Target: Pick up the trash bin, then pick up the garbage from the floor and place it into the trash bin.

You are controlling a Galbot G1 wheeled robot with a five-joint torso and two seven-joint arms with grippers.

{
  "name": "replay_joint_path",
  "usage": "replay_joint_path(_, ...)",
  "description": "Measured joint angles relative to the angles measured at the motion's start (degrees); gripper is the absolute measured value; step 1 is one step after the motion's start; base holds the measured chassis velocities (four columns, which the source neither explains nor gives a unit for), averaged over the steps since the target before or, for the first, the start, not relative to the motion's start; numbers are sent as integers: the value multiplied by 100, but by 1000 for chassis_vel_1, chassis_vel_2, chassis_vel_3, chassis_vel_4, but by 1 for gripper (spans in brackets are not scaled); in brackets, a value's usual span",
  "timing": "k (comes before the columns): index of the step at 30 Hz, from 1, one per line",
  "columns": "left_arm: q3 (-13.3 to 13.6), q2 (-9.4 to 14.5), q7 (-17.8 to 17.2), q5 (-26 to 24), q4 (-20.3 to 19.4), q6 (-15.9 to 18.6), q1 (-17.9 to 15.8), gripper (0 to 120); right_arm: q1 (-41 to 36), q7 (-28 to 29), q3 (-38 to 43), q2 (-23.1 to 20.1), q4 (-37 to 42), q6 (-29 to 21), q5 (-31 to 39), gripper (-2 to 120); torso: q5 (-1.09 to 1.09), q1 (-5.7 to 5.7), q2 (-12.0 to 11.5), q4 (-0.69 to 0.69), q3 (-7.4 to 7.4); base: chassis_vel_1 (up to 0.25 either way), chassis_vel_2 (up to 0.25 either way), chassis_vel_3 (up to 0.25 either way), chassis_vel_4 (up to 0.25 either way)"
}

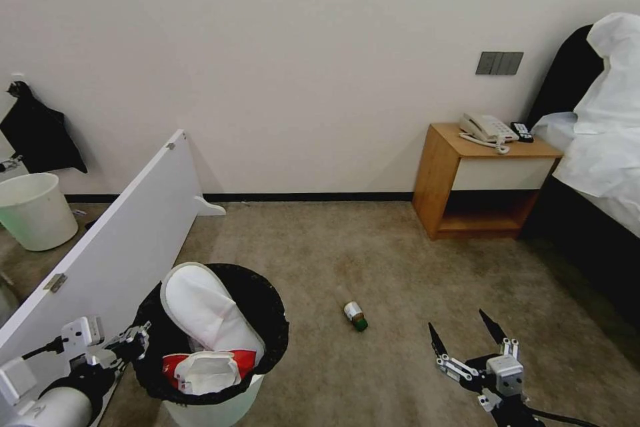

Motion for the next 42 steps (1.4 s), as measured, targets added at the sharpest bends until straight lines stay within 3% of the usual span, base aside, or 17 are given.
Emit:
replay_joint_path(25, 18, -37, -6, 22, 0, -1, 10, 5, -4, 10, 9, -48, -55, 55, -28, 100, 0, 0, 0, 0, 0, -139, 138, 134, -134)
replay_joint_path(42, 9, -30, -6, 35, 0, -3, 25, 5, -121, 541, -313, -502, -270, -151, 76, 100, 0, 0, 2, -1, 0, -24, 32, 31, -31)
